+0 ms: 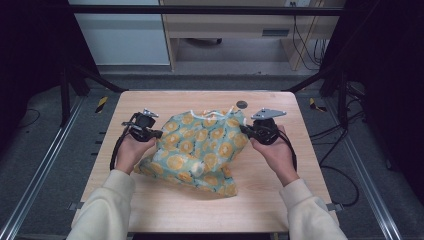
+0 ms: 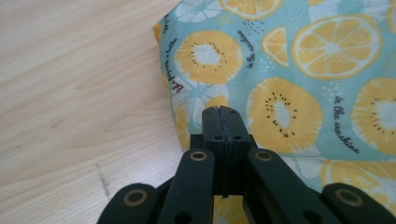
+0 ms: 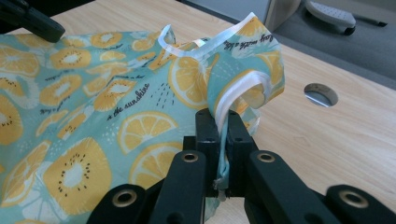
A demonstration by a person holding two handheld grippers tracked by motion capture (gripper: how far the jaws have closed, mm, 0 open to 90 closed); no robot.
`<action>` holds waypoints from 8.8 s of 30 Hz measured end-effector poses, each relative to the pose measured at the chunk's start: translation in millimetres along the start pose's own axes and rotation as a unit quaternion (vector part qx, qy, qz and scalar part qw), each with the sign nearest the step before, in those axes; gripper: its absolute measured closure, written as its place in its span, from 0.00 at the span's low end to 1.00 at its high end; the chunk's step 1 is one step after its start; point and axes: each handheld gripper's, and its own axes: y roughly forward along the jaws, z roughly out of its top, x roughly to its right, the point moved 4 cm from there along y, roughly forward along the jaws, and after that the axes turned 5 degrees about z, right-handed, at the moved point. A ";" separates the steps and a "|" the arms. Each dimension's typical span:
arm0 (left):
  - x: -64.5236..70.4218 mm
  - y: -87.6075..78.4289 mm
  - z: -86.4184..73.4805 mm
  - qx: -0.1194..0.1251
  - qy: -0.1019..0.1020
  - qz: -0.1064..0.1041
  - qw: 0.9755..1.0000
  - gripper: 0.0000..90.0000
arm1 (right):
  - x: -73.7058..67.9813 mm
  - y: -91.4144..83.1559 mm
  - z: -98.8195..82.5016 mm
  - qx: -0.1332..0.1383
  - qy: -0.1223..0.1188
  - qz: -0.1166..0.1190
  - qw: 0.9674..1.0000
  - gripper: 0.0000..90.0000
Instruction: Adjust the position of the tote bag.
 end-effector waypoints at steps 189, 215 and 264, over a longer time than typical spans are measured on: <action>48.0 -64.3 -149.0 0.039 0.072 -0.025 0.996 0.63 | -107.3 -34.0 -121.6 -0.078 -0.051 0.079 0.992 0.46; 52.5 -73.0 -130.6 0.105 0.057 -0.006 0.993 0.26 | -86.1 44.3 -13.0 -0.072 -0.056 0.143 0.985 0.41; 79.2 -79.9 -20.8 0.134 0.056 -0.013 0.989 0.27 | -194.5 13.8 -47.8 -0.030 -0.131 0.242 0.961 1.00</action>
